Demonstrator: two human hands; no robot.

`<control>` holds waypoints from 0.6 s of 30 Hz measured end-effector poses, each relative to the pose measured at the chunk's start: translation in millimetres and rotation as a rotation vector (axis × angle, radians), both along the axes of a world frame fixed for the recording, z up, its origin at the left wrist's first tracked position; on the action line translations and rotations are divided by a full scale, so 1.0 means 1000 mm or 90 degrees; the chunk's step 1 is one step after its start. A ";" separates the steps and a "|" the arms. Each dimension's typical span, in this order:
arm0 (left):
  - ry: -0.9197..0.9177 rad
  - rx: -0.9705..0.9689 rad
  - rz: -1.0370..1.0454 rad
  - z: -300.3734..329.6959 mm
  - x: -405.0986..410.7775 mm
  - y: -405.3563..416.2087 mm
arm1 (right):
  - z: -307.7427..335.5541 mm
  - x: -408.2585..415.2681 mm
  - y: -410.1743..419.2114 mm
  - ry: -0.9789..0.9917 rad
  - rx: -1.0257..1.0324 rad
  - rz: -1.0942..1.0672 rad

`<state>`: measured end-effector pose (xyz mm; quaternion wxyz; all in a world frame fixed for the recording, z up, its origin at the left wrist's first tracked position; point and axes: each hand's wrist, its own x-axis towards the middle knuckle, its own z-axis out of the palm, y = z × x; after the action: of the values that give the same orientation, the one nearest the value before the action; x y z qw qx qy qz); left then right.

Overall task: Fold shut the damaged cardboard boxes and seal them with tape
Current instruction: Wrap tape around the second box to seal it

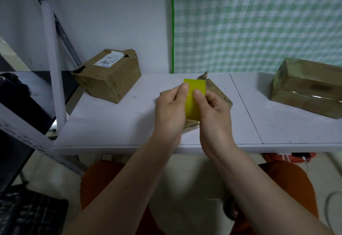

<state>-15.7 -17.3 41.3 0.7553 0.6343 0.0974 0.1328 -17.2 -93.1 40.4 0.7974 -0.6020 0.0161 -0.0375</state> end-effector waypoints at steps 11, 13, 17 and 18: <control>-0.116 0.179 -0.108 -0.008 -0.014 -0.012 | 0.018 0.006 -0.003 0.080 0.092 -0.076; -0.132 0.169 -0.106 -0.008 -0.013 -0.010 | 0.018 0.005 -0.003 0.058 0.094 -0.059; -0.150 0.155 -0.074 -0.010 -0.011 -0.007 | 0.013 0.003 -0.002 0.014 0.064 -0.030; -0.149 0.145 -0.069 -0.011 -0.011 -0.006 | 0.012 0.002 -0.002 0.002 0.054 -0.020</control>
<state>-26.3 -23.3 30.7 0.6906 0.7006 -0.0416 0.1748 -15.0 -95.5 52.3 0.8217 -0.5671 0.0286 -0.0485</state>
